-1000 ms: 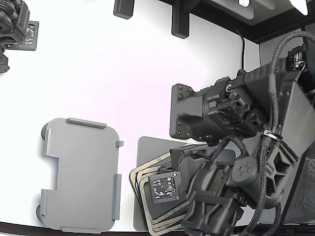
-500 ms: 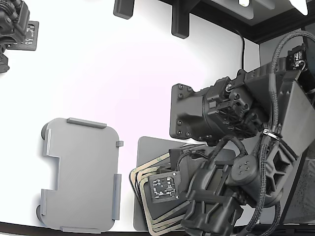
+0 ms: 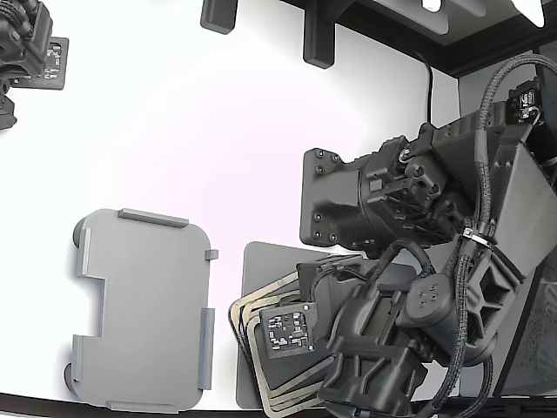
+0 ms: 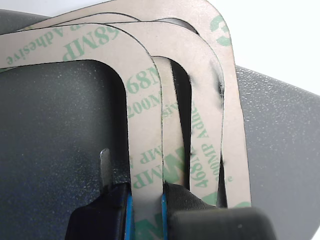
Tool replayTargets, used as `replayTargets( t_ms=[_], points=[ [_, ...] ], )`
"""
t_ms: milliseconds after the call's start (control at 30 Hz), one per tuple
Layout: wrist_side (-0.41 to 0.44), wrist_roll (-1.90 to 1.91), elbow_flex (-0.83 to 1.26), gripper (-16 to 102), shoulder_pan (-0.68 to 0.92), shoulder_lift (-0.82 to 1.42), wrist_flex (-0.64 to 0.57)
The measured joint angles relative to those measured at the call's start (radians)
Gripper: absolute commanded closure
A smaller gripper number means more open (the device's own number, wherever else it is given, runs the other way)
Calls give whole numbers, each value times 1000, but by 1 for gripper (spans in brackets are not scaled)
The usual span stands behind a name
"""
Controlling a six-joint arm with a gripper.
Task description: Move top rectangular frame to the holder.
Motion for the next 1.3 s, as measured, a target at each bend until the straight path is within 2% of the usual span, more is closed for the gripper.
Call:
replayTargets(
  t_ms=[300, 567, 700, 933, 1133, 1300],
  points=[
    [0, 21, -120, 97, -44, 29, 135],
    [74, 296, -334, 97, -91, 78, 310],
    [44, 528, -428, 96, -152, 78, 314],
    [60, 965, -494, 96, -268, -6, 314],
    [-2, 1212, -621, 96, -371, -156, 314],
    [-3, 1301, -769, 95, -420, -304, 314]
  ],
)
